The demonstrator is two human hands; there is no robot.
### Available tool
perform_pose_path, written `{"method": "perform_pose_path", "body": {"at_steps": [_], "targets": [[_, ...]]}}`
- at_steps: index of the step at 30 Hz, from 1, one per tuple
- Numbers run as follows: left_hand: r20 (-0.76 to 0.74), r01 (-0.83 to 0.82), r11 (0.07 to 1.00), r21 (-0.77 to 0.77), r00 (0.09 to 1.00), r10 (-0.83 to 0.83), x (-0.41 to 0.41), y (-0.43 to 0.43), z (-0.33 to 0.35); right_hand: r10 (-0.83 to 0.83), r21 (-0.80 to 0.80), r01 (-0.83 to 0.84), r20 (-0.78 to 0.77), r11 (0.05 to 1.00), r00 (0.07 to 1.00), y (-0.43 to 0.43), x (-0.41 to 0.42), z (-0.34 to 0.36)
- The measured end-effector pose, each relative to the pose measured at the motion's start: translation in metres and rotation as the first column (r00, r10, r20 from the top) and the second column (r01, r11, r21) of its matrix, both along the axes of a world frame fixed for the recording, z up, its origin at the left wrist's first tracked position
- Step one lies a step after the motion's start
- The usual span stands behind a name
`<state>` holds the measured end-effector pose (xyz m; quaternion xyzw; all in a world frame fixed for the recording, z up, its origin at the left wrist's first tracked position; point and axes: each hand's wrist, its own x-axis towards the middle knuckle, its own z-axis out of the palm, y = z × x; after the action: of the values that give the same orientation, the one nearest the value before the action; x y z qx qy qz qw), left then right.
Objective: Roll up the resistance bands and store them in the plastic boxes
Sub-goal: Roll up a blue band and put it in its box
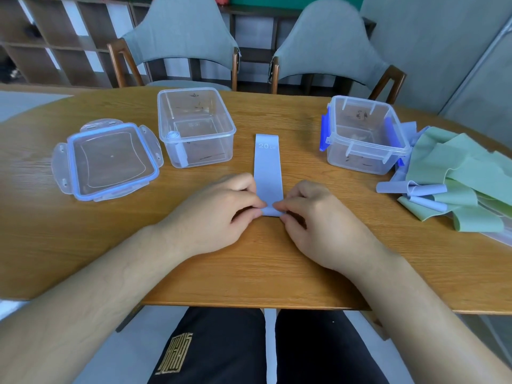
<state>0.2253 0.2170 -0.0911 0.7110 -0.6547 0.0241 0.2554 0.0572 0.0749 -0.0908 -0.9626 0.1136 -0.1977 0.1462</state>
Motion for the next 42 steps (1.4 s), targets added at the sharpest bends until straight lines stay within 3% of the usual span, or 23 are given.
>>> {"method": "perform_pose_path", "body": {"at_steps": [9, 14, 21, 27, 33, 42], "targets": [[0.05, 0.061, 0.998, 0.0, 0.997, -0.061, 0.011, -0.018, 0.008, 0.13, -0.026, -0.133, -0.096, 0.991, 0.987, -0.025, 0.019, 0.017], [-0.064, 0.073, 0.995, -0.062, 0.995, -0.076, 0.019, -0.014, -0.006, 0.21, 0.051, -0.207, -0.073, 0.977, 0.975, -0.044, 0.028, 0.018], [-0.142, 0.07, 0.998, 0.002, 0.987, -0.069, 0.03, -0.028, -0.003, 0.177, 0.15, -0.19, 0.1, 0.97, 0.979, -0.046, 0.034, 0.0], [-0.212, 0.053, 0.998, -0.033, 0.975, -0.059, 0.025, -0.033, -0.004, 0.207, 0.164, -0.221, 0.099, 0.961, 0.973, -0.051, 0.031, -0.002], [-0.193, 0.027, 0.999, -0.03, 0.981, -0.032, 0.031, -0.031, -0.01, 0.203, 0.27, -0.228, 0.118, 0.936, 0.972, -0.053, 0.032, -0.003], [-0.132, -0.001, 0.997, -0.073, 0.991, -0.009, 0.031, -0.036, -0.008, 0.117, 0.249, -0.153, 0.154, 0.956, 0.981, -0.055, 0.034, -0.005]]}}
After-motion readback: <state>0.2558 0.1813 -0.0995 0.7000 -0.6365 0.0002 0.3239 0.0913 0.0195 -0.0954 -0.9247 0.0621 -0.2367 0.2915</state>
